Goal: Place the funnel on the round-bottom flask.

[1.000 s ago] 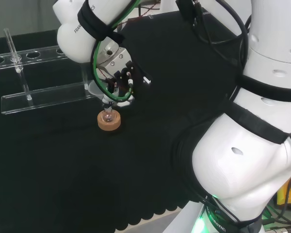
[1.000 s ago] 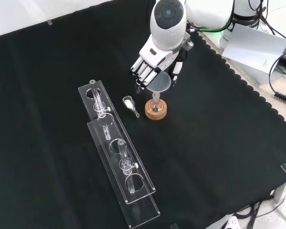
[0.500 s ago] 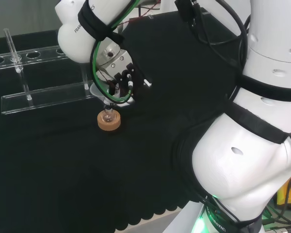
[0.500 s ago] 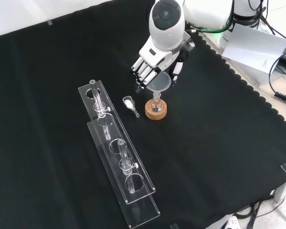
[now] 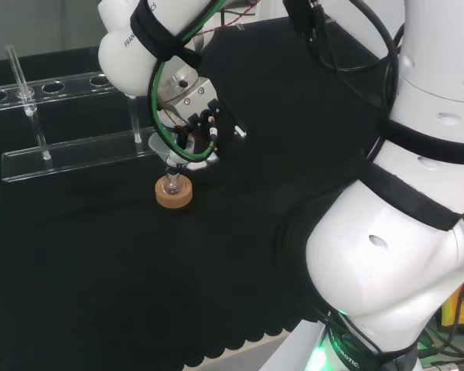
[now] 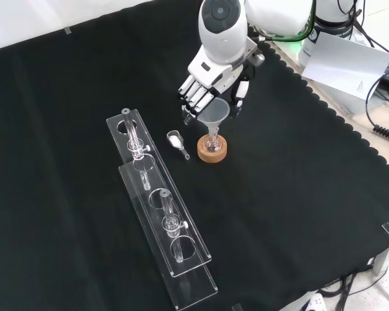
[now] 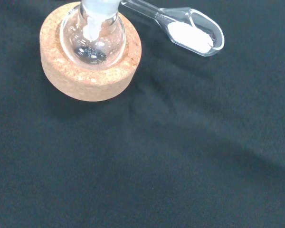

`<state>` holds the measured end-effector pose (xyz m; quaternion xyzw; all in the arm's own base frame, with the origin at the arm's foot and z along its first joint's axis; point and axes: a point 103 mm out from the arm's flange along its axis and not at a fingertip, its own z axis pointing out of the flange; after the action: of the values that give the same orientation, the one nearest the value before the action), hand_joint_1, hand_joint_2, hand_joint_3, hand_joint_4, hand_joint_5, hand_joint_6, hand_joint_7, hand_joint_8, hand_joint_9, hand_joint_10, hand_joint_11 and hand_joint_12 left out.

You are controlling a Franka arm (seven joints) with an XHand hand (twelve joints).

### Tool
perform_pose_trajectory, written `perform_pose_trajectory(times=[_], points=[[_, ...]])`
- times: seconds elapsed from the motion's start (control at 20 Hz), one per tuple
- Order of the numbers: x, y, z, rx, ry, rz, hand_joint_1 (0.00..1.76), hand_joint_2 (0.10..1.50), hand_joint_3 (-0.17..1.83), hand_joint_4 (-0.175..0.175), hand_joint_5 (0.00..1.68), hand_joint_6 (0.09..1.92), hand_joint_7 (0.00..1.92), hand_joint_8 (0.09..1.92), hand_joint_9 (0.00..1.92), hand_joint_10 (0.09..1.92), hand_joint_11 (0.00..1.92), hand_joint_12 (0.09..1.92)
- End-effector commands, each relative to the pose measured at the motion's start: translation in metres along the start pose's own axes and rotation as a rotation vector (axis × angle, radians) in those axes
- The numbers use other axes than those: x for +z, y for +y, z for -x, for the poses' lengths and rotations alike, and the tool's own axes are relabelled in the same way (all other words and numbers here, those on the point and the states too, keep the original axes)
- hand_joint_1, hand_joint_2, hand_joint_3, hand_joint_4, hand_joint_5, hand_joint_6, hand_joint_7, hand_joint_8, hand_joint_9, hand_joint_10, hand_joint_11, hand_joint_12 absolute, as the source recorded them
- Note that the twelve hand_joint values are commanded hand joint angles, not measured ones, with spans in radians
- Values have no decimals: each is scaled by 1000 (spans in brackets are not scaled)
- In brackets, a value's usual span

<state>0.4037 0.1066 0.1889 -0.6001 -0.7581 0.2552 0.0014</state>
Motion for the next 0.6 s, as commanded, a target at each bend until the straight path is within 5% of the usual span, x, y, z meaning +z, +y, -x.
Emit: perform_pose_trajectory(times=[0.05, 0.6], points=[[-2, -4, 0, -4, 5, 9, 640, 923, -175, -77, 43, 87, 0, 667, 323, 716, 174, 1392], [-24, -24, -2, -17, 6, 85, 482, 851, -175, -76, 25, 87, 0, 644, 306, 728, 165, 1398]])
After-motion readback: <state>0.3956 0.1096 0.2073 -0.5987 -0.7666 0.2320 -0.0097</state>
